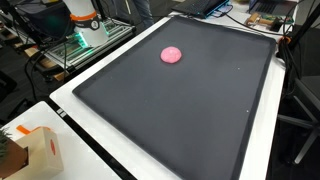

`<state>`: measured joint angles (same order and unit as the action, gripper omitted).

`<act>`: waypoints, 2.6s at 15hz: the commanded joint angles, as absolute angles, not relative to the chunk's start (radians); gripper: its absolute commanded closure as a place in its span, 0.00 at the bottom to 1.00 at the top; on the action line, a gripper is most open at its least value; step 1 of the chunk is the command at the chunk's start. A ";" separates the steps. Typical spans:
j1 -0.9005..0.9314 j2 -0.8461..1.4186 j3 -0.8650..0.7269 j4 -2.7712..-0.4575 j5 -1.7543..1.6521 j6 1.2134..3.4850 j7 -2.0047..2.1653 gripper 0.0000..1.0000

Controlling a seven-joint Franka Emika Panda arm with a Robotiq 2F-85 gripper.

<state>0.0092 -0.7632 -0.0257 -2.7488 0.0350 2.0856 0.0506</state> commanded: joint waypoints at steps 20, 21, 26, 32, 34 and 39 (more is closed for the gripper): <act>0.000 -0.068 -0.303 -2.568 0.894 2.139 -0.919 0.97; -0.014 -0.041 -0.287 -2.555 0.909 2.149 -0.938 0.97; -0.080 0.072 -0.231 -2.487 0.957 2.157 -0.981 0.97; -0.124 0.162 -0.189 -2.410 0.923 2.165 -0.949 0.97; -0.131 0.185 -0.180 -2.385 0.913 2.167 -0.937 0.97; -0.124 0.209 -0.161 -2.349 0.856 2.212 -0.882 0.97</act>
<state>-0.1096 0.1915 -0.1881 -2.3724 0.9036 2.1827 -0.9273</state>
